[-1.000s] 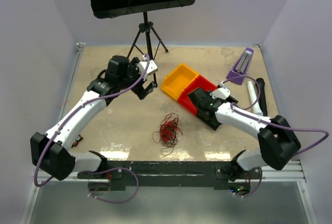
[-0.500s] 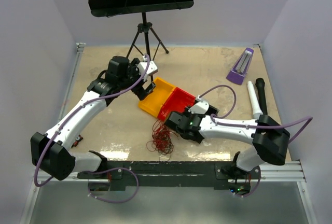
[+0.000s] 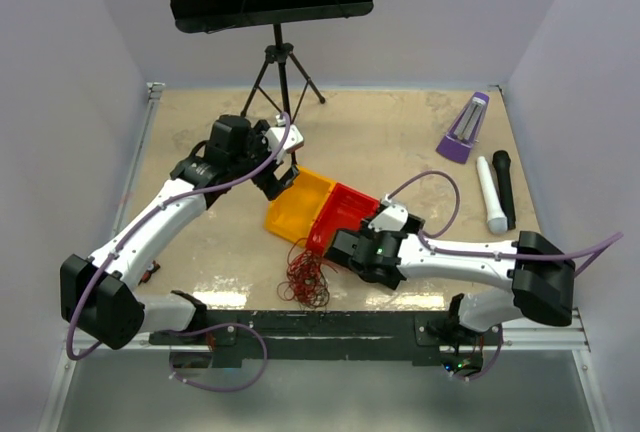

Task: Untangle the cables
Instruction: Move the bin to the center of the board.

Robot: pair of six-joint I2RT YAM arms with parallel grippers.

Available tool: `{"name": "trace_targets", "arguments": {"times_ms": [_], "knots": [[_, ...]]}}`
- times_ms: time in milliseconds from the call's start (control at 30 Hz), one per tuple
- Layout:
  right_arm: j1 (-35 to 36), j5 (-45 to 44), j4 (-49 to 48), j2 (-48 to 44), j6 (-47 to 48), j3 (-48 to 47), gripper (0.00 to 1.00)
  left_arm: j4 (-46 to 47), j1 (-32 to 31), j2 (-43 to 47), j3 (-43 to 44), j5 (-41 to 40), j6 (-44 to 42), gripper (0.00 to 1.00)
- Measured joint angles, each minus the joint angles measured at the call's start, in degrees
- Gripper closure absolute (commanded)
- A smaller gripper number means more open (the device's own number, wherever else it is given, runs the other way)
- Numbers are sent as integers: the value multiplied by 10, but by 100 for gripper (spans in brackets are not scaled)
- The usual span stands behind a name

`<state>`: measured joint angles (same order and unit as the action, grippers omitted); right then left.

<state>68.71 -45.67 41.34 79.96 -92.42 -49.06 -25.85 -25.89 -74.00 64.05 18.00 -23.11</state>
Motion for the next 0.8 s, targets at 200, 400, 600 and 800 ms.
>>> {"name": "trace_targets", "arguments": {"times_ms": [200,400,600,800], "knots": [[18,0,-45,8,101,-2,90,0,0,0,0,0,0,0],[15,-19,-81,87,210,-71,89,1,0,0,-1,-2,0,0],[-54,-11,-165,146,337,-121,91,5,0,8,-15,-8,0,0],[-141,-4,-244,145,445,-121,62,8,2,22,-42,-17,0,0]]}}
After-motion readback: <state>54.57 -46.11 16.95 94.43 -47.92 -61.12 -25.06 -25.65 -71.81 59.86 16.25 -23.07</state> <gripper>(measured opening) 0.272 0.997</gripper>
